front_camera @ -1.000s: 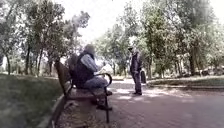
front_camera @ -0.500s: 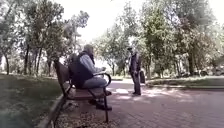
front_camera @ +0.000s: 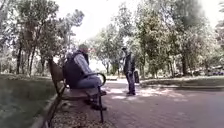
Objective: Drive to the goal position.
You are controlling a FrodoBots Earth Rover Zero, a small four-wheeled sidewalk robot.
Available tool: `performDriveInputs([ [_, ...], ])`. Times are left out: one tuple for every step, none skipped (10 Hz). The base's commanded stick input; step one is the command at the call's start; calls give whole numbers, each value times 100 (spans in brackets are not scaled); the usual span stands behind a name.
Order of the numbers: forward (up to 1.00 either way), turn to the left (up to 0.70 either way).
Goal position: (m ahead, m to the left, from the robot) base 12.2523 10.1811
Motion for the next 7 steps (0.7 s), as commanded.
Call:
performDriveInputs([
  [0,-70],
  [0,-70],
  [0,-70],
  [0,-70],
  [0,-70],
  [0,-70],
  [0,-70],
])
